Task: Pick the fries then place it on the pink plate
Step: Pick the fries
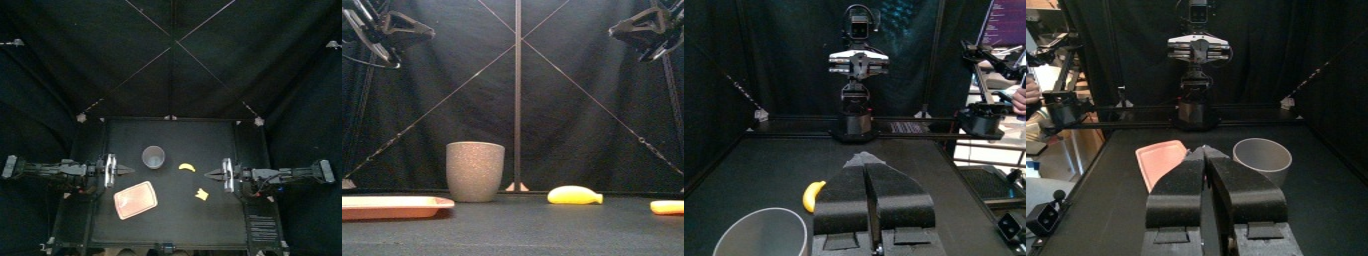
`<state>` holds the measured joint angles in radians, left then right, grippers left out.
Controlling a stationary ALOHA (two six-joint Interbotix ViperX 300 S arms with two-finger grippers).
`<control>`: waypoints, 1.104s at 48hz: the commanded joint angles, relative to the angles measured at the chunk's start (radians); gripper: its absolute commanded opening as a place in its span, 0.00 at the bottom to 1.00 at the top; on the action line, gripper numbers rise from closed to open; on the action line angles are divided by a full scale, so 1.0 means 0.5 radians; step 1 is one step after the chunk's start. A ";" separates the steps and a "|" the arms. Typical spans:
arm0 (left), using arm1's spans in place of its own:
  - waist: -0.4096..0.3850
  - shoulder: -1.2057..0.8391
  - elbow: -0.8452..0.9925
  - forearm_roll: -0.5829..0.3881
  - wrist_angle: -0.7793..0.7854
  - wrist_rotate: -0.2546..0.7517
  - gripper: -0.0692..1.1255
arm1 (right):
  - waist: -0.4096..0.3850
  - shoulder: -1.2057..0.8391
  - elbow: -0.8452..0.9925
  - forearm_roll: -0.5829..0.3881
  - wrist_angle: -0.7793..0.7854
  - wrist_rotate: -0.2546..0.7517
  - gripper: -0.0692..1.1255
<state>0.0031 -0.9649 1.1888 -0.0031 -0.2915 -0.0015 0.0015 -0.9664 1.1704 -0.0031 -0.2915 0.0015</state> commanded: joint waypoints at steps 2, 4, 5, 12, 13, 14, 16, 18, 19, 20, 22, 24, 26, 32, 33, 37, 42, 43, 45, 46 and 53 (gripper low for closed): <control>-0.012 0.018 -0.037 -0.003 0.006 0.000 0.03 | -0.021 0.074 -0.003 0.025 0.031 0.015 0.11; -0.009 0.021 -0.037 -0.003 0.012 0.000 0.04 | -0.037 0.104 -0.003 0.046 0.095 0.028 0.12; -0.009 0.021 -0.037 -0.003 0.018 0.000 0.05 | -0.052 0.120 -0.006 0.061 0.135 0.031 0.13; 0.003 0.025 -0.046 -0.003 0.049 0.000 0.06 | -0.199 0.267 -0.037 0.181 0.552 0.052 0.19; 0.003 0.025 -0.049 -0.003 0.049 0.000 0.06 | -0.221 0.288 -0.046 0.202 0.623 0.052 0.21; 0.003 0.028 -0.052 -0.003 0.049 0.000 0.06 | -0.239 0.310 -0.052 0.221 0.693 0.052 0.23; 0.003 0.028 -0.052 -0.003 0.052 0.000 0.06 | -0.291 0.359 -0.077 0.252 0.865 0.052 0.29; 0.003 0.031 -0.055 -0.003 0.052 0.003 0.06 | -0.328 0.399 -0.092 0.267 0.985 0.052 0.35; 0.003 0.034 -0.055 -0.003 0.052 0.003 0.06 | -0.344 0.417 -0.101 0.270 1.040 0.055 0.39; 0.006 0.037 -0.055 -0.003 0.052 0.003 0.06 | -0.356 0.433 -0.114 0.279 1.086 0.055 0.42; 0.015 0.043 -0.055 -0.003 0.052 0.000 0.06 | -0.380 0.454 -0.135 0.288 1.154 0.055 0.49; 0.028 0.055 -0.058 -0.006 0.055 0.000 0.06 | -0.399 0.469 -0.156 0.291 1.197 0.058 0.57; 0.040 0.064 -0.058 -0.012 0.064 -0.003 0.06 | -0.414 0.479 -0.175 0.301 1.224 0.064 0.64; 0.046 0.101 -0.077 -0.058 0.095 0.000 0.06 | -0.442 0.494 -0.212 0.304 1.304 0.138 0.85; 0.046 0.110 -0.080 -0.067 0.101 0.000 0.06 | -0.442 0.494 -0.215 0.304 1.313 0.150 0.88; 0.046 0.129 -0.110 -0.083 0.098 0.009 0.06 | -0.445 0.503 -0.212 0.279 1.359 0.218 0.92; 0.046 0.129 -0.135 -0.074 0.095 0.012 0.06 | -0.433 0.515 -0.196 0.258 1.439 0.288 0.92; 0.046 0.132 -0.135 -0.074 0.095 0.012 0.06 | -0.433 0.518 -0.193 0.258 1.460 0.304 0.92; 0.046 0.129 -0.138 -0.064 0.095 0.012 0.06 | -0.417 0.525 -0.187 0.273 1.531 0.334 0.92; 0.049 0.132 -0.135 -0.061 0.095 0.012 0.06 | -0.408 0.528 -0.184 0.279 1.559 0.353 0.92; 0.049 0.129 -0.129 -0.058 0.089 0.009 0.06 | -0.319 0.577 -0.184 0.387 1.822 0.512 0.92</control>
<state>0.0261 -0.9035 1.1505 -0.0353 -0.2378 0.0031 -0.1810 -0.6857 1.0922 0.1641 0.5630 0.2332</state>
